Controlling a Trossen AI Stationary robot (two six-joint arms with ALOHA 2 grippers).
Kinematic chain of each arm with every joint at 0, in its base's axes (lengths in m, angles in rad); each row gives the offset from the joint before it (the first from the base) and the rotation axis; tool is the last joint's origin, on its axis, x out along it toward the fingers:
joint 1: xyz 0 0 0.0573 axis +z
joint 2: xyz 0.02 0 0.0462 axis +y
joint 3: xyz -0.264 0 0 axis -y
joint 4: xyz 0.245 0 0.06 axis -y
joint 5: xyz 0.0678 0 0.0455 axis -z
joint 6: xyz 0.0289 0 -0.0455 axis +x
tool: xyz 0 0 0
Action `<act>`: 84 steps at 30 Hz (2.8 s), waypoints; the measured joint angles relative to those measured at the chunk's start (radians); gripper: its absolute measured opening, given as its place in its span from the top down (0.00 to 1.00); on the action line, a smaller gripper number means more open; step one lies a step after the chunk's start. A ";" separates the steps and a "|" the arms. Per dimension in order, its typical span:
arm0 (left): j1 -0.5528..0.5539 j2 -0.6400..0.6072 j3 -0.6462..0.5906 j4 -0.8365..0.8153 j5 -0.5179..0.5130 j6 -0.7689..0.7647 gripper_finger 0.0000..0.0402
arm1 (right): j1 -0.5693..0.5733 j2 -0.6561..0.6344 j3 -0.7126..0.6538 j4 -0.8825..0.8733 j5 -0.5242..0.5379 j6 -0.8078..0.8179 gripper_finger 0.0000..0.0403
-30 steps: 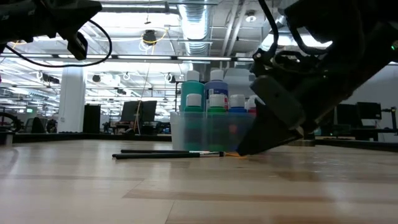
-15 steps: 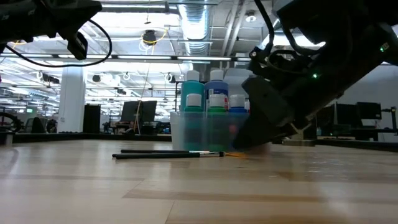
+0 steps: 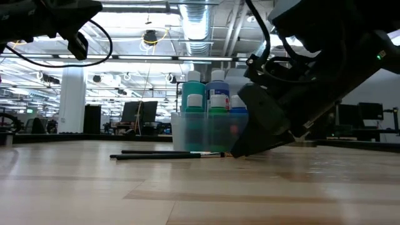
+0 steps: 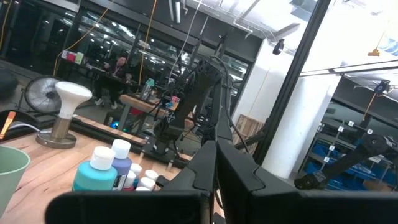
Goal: Pick & Place Paint Supplies
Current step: Put the black brush into the green cup
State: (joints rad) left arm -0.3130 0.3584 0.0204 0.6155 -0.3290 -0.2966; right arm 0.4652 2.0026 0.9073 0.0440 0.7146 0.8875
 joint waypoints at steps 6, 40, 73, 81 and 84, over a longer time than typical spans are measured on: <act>0.000 0.000 0.000 0.000 0.000 0.000 0.98 | 0.007 -0.002 -0.001 -0.011 -0.034 0.019 0.97; 0.000 0.000 0.000 0.002 0.000 0.000 0.98 | 0.099 -0.035 0.293 -0.374 -0.097 0.067 1.00; 0.000 0.009 0.000 0.015 0.001 0.000 0.98 | -0.101 -0.590 0.294 -0.388 0.005 -0.497 1.00; 0.000 0.009 0.000 0.015 0.001 0.000 0.98 | -0.248 -0.640 0.295 -0.309 0.016 -0.693 1.00; 0.000 0.009 0.000 0.015 0.001 0.000 0.98 | -0.313 -0.641 0.295 -0.313 0.015 -0.741 1.00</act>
State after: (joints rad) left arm -0.3131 0.3676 0.0204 0.6304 -0.3283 -0.2966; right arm 0.1519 1.3621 1.2022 -0.2694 0.7299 0.1466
